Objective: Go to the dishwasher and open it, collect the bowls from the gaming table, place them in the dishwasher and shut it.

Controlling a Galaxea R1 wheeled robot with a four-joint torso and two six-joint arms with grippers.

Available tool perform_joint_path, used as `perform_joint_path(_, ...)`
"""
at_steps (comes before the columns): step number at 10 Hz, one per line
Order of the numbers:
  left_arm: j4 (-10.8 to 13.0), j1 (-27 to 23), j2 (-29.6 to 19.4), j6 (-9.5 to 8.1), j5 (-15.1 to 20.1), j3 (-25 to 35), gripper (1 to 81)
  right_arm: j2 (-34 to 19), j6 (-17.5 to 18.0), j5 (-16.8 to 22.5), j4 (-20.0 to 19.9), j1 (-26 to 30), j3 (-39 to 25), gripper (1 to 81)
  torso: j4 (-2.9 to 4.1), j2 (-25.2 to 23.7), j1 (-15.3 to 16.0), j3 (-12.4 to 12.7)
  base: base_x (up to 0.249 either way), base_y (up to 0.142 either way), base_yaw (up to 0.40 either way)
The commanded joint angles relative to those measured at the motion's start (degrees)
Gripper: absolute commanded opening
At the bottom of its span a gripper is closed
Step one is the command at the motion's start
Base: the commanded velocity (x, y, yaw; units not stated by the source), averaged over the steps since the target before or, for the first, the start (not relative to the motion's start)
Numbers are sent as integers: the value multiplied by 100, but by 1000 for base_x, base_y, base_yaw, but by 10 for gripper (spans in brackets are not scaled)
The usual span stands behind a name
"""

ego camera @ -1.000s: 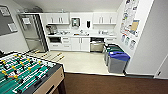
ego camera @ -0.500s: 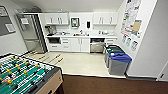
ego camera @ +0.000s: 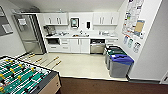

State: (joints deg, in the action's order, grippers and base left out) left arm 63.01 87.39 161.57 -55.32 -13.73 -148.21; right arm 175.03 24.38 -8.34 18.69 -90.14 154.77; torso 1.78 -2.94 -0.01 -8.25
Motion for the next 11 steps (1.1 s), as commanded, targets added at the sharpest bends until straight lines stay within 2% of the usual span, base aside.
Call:
perform_joint_path(1, 62, -209, -116, 13, 151, -6, 10, 17, -21, 271, 56, 175, -45, 10, 0, 0, 1, 0, 189, 0, 0)
perform_joint_path(11, 44, -209, -107, 13, 151, -6, 10, 17, -21, 271, 56, 175, -53, 10, 0, 0, 1, 0, 189, 0, 0)
